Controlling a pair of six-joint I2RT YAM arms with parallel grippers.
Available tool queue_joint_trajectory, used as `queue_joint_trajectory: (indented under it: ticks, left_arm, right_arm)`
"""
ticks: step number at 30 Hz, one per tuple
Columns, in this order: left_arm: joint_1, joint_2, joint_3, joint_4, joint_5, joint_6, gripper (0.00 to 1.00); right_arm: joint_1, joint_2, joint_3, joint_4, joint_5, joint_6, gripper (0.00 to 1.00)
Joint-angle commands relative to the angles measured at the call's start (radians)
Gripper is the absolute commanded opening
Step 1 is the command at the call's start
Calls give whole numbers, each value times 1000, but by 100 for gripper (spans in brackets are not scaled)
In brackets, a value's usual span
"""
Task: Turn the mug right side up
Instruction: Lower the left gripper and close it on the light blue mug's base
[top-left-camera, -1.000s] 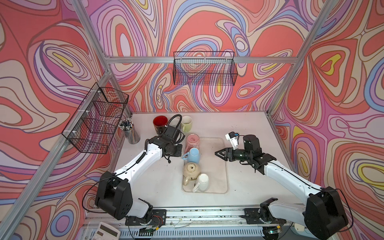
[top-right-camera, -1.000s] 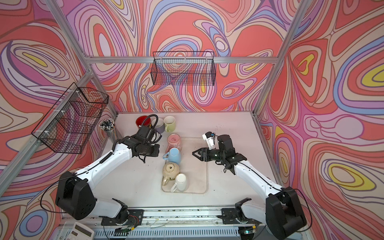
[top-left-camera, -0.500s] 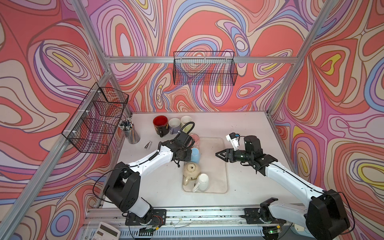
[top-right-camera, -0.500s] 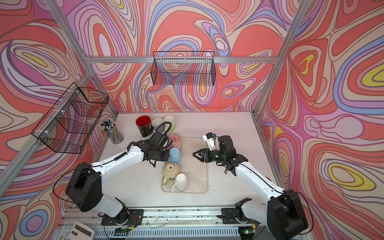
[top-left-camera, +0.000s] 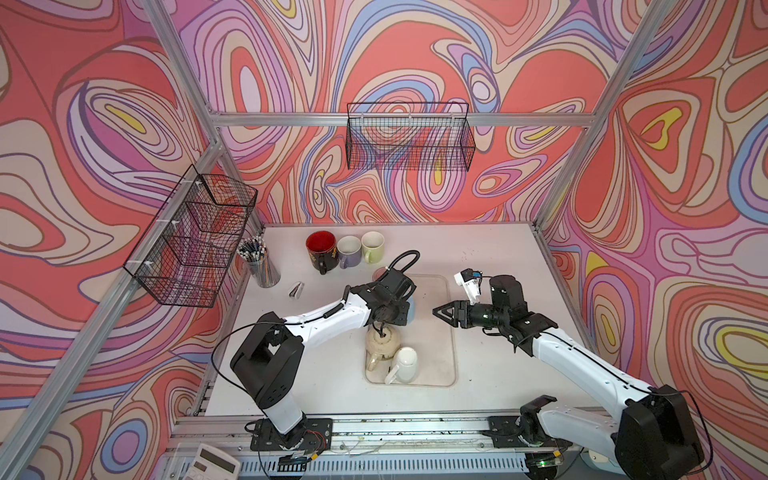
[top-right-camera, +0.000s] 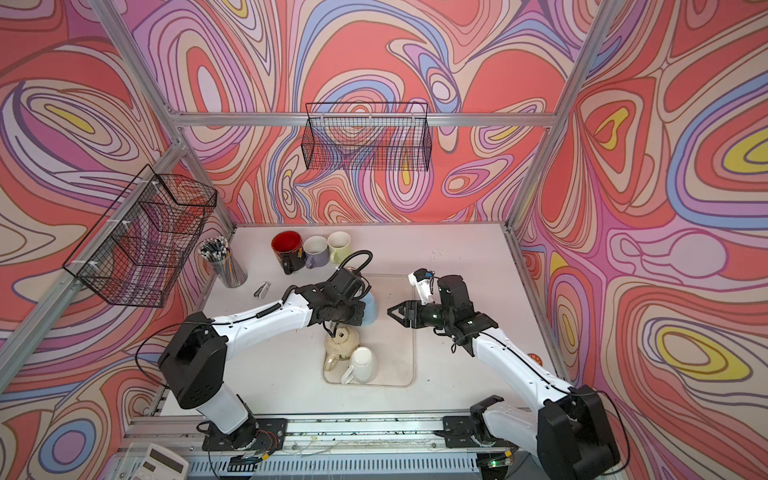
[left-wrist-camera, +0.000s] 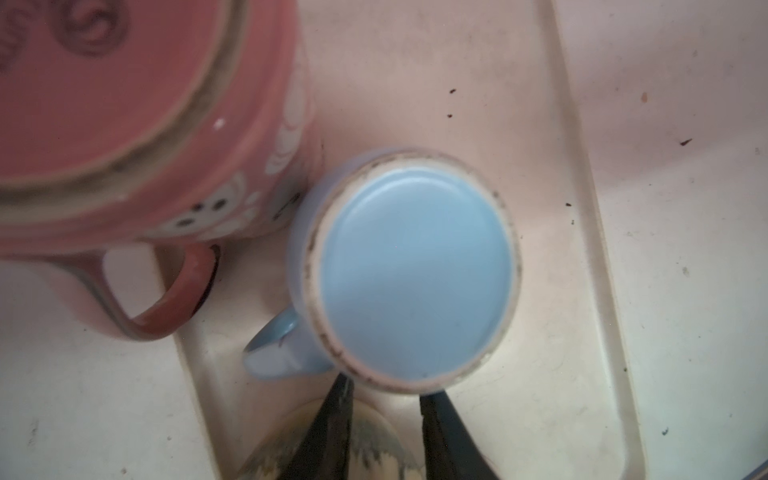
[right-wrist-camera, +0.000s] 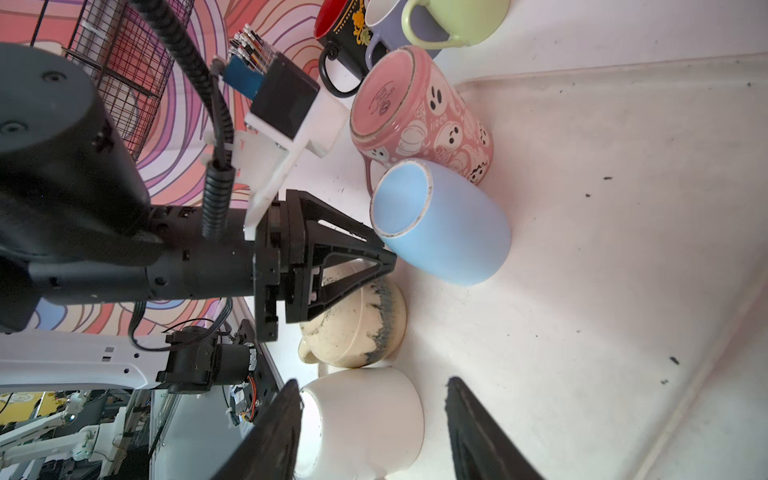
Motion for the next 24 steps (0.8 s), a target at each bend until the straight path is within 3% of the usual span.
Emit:
queue_joint_trajectory:
  ticks: [1,8,13,19,24]
  left_arm:
    - [-28,41,49,50,-15,-23,32]
    - [-63,85,107,62,-6,-18,32]
    - [-64,-9,71,38,-33,25,31]
    - [-63,-121,25,-12,-36,160,37]
    - [-44,-162,-7,-34,-42,202,42]
  right_arm:
    - [-2,-33,-9,-24,52,9,57]
    - [-4,-60,3,-48,101,11,57]
    - [-3,-71,7,-72,117,-1,57]
    - [-3,-65,5,-71,103,-16,59]
    - [-3,-65,8,-68,99,-21,60]
